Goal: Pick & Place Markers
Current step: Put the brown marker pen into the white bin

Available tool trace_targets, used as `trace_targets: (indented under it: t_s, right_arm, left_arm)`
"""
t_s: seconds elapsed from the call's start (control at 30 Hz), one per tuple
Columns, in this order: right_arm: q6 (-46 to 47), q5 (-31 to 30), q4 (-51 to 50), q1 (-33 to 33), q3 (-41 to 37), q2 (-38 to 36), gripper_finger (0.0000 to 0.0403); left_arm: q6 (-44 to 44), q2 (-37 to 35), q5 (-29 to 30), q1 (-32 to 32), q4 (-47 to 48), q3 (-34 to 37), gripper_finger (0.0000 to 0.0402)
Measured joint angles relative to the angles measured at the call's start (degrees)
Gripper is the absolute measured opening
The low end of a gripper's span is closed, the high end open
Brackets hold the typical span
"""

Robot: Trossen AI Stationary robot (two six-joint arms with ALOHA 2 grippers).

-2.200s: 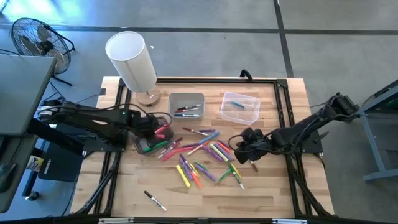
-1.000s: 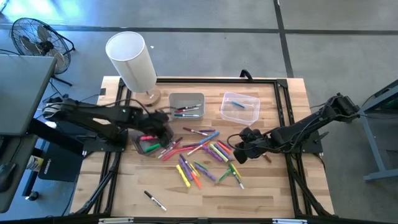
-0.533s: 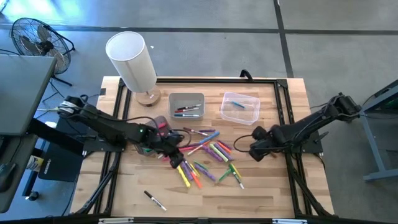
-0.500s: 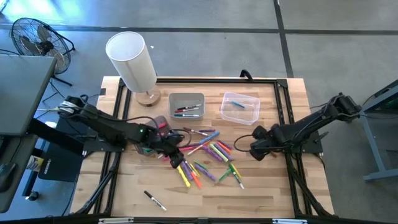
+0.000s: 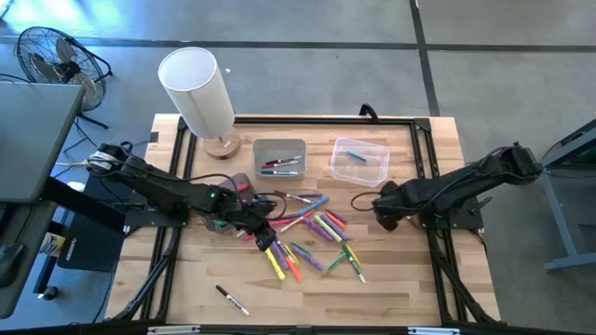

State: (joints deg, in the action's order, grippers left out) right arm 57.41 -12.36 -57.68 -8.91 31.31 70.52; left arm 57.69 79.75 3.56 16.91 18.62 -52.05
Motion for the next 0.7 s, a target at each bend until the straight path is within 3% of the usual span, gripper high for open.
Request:
trace_targets:
  t_s: [0.23,0.47,0.7]
  right_arm:
    - [-1.1,5.6,8.2,2.4,-7.3,-0.7,0.0118]
    - [-0.2,5.4,7.4,1.6,-5.3,-0.6,0.0019]
    - [1.0,7.8,9.4,0.4,-2.6,-0.5,0.0019]
  left_arm:
    - [-0.3,0.0,0.0,0.0,-1.9,0.0,0.0001]
    - [-1.1,0.0,-0.2,0.0,-2.0,0.0,0.0001]
    - [-11.2,0.0,-3.1,0.0,-1.8,0.0,0.0001]
